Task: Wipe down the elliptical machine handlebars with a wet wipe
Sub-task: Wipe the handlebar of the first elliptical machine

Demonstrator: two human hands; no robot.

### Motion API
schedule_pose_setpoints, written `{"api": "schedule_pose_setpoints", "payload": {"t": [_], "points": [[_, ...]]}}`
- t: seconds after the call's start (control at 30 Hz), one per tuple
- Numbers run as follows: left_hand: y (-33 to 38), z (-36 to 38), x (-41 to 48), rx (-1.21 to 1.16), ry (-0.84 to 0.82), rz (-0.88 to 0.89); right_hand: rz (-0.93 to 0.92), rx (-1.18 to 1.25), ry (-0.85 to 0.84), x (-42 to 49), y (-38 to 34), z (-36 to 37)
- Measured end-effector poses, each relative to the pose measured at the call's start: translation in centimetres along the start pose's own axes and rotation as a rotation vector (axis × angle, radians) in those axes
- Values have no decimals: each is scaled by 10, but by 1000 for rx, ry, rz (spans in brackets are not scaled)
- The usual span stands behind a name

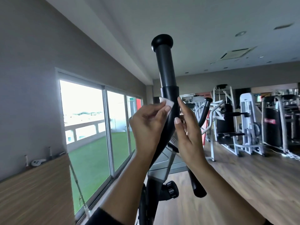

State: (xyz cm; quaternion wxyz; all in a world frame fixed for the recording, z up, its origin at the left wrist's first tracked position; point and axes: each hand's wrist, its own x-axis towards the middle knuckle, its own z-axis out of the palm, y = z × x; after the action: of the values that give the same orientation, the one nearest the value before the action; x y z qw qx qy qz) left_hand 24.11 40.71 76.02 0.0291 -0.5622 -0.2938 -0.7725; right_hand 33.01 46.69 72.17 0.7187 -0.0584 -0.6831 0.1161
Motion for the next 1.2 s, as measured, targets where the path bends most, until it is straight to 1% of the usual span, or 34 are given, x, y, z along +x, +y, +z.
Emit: {"api": "schedule_pose_setpoints", "payload": {"t": [0.1,0.2,0.27,0.4,0.47,0.63,0.83,0.97,1.03,1.13,1.2], "points": [[2,6,7,-74,32,-52,19,-3,-4,-1,-4,0],[-7,-4,-5,-23,-34,-112,45,3,-14,-2,-5,-3],[-8,-9,-11,-4,-37,-142,60,17,-16,-4,-5,-3],[2,7,8,-99,57,-201,85,8,-18,-7,-2,-3],[3,12,16,-152,71,-224,92,-20,-11,-11,-2,-3],[-12,-4,-5,-98,-16,-241,83,-67,-39,-19,-1,-3],[-1,0,22,-156,-46,-266,109,-97,-30,-24,-2,-1],[-9,-23,2,0,-182,-225,111,-68,-44,-28,2,-1],[-13,-32,-5,29,-225,-221,111,-66,-62,-31,4,-1],[-7,-26,2,27,-182,-209,108,-74,-63,-34,3,0],[-2,-17,6,-20,-143,-215,108,-73,-56,-35,1,1]]}}
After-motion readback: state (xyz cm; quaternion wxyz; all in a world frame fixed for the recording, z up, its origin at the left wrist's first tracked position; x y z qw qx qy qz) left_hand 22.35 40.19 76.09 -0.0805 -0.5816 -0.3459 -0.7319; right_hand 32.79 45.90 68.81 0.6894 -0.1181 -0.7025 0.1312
